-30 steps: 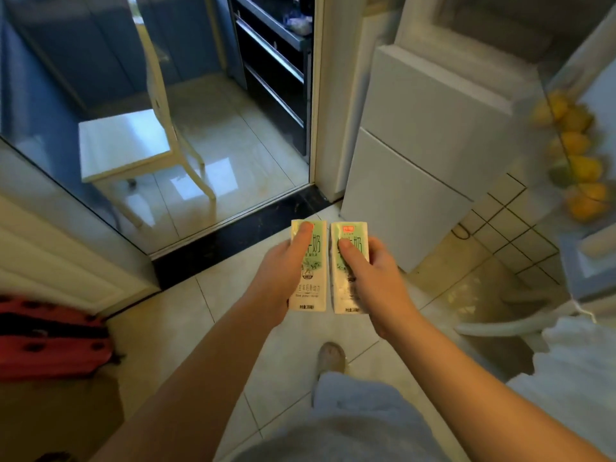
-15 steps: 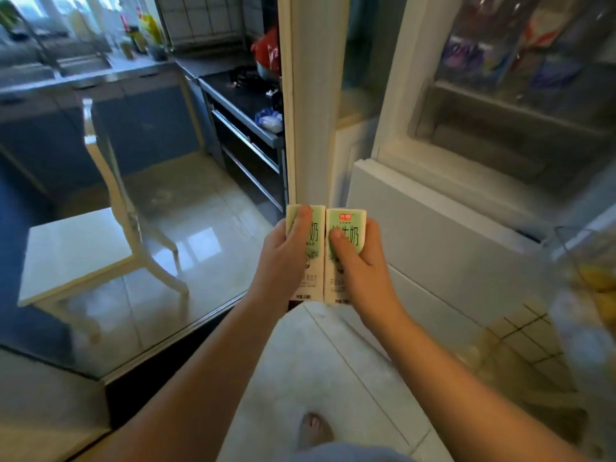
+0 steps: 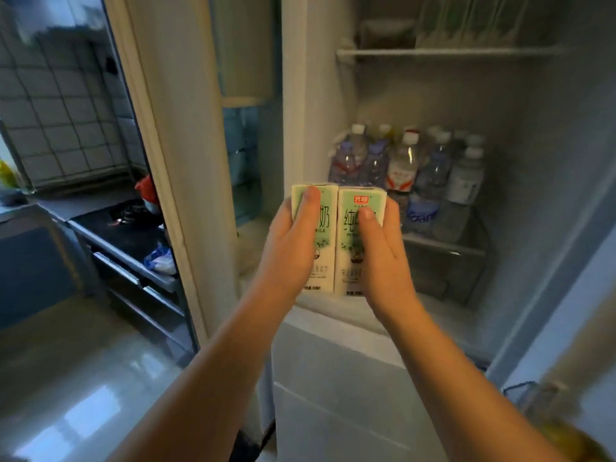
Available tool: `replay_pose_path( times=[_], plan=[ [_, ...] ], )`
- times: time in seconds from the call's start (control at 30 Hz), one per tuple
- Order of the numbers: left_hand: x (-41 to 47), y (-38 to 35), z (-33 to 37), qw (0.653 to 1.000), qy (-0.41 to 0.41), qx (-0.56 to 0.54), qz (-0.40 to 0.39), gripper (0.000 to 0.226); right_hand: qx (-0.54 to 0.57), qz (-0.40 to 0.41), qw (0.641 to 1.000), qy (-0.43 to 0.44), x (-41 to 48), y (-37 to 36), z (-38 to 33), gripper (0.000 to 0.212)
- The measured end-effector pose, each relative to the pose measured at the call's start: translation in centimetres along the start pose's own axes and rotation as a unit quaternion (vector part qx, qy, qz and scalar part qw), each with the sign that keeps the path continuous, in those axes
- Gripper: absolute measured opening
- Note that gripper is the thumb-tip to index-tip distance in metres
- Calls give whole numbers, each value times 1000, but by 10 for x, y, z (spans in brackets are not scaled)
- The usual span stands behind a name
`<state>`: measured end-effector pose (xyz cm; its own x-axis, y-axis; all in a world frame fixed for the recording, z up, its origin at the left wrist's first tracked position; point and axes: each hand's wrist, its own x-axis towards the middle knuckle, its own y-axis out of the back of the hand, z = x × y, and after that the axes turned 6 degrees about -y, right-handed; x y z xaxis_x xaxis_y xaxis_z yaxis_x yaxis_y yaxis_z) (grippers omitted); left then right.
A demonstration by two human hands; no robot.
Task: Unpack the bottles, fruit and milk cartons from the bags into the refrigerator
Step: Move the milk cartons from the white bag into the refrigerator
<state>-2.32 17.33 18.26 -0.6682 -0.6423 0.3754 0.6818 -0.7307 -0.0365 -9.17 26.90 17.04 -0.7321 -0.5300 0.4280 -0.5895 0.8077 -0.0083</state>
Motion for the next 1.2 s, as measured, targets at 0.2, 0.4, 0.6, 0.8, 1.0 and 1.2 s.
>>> replay_pose_path(
  times=[0.2, 0.4, 0.6, 0.8, 1.0, 1.2],
  plan=[
    [97, -43, 35, 991, -88, -51, -88, 47, -44, 94, 988, 115, 85, 28, -34, 27],
    [187, -80, 79, 964, -123, -133, -194, 37, -74, 136, 969, 193, 166, 57, -78, 27],
    [273, -111, 125, 938, -183, -134, -262, 34, -162, 154, 956, 189, 240, 83, -131, 32],
    [343, -153, 159, 936, -157, -64, -308, 66, -245, 203, 940, 121, 305, 119, -159, 41],
    [388, -184, 159, 923, -158, 72, -343, 39, -262, 201, 944, 25, 347, 163, -152, 37],
    [424, -189, 158, 872, -221, 287, -328, 52, -566, 113, 802, -154, 367, 196, -154, 37]
  ],
)
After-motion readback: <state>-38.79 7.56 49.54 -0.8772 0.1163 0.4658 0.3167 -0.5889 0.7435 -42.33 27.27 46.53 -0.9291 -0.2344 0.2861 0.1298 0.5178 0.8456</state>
